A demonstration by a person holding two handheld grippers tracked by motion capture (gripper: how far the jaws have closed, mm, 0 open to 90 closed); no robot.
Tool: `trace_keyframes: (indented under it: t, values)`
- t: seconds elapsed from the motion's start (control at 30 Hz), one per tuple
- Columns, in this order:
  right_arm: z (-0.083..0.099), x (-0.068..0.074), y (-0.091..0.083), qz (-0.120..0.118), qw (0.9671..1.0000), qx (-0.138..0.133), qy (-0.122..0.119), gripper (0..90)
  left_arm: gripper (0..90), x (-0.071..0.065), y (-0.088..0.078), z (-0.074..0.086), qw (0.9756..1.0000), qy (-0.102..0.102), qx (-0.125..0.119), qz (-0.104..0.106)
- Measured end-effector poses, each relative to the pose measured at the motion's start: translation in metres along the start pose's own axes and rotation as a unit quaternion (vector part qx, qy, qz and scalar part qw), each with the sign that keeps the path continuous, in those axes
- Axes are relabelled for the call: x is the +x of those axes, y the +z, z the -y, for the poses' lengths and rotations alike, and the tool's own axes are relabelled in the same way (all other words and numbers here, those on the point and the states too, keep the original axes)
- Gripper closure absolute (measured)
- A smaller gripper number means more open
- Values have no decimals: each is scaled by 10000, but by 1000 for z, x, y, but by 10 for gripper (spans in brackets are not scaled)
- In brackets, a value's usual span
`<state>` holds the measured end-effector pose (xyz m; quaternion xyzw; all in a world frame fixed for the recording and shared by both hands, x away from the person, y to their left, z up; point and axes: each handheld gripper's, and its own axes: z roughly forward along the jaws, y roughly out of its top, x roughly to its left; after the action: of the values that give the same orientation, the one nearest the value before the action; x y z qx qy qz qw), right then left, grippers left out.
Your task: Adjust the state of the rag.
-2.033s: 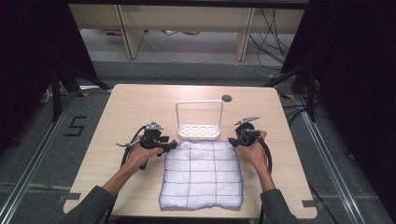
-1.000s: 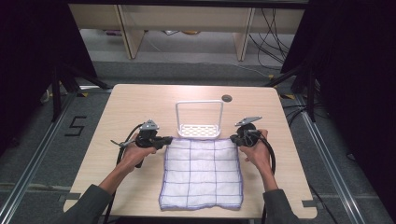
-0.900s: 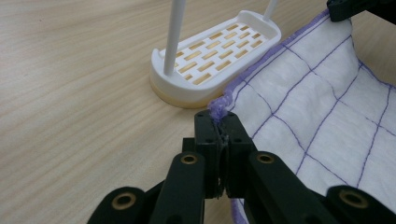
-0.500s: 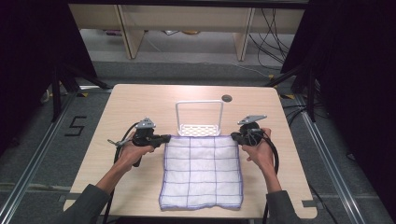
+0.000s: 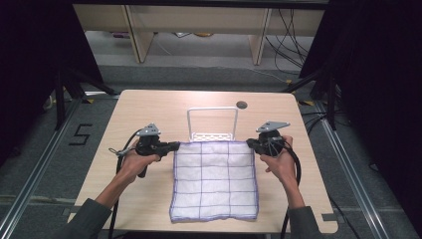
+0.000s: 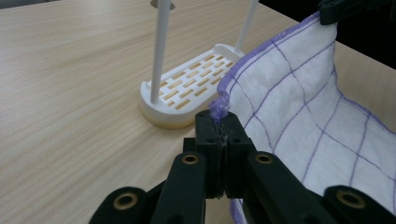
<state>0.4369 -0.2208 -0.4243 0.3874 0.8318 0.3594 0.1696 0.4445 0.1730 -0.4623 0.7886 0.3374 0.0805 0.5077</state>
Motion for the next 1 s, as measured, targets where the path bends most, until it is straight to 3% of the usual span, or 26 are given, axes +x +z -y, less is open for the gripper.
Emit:
trace_keyframes:
  t: [0.13, 0.2, 0.37, 0.4, 0.57, 0.73, 0.9, 1.0]
  values:
    - [6, 9, -11, -68, 9998, -73, -184, 866, 877, -14, -16, 7, 9998, 171, 11, 85]
    - [11, 16, -16, -48, 9999, -16, -120, 866, 877, -19, -21, 10, 9997, 219, -11, 122]
    - [27, 28, -28, -115, 9994, -72, -303, 867, 878, -35, -30, 23, 9993, 283, 3, 249]
    - [32, 30, -30, -98, 9992, -99, -381, 866, 878, -44, -36, 29, 9989, 377, 1, 277]
    - [50, 42, -43, -156, 9991, -133, -378, 866, 878, -58, -50, 46, 9983, 436, -18, 393]
    - [63, 51, -51, -236, 9988, -219, -369, 866, 876, -67, -56, 59, 9981, 446, 50, 429]
    - [83, 69, -50, -259, 9983, -56, -513, 866, 875, -78, -55, 85, 9966, 489, 329, 577]
    - [90, 74, -50, -270, 9981, 48, -550, 865, 872, -82, -54, 91, 9960, 500, 402, 626]
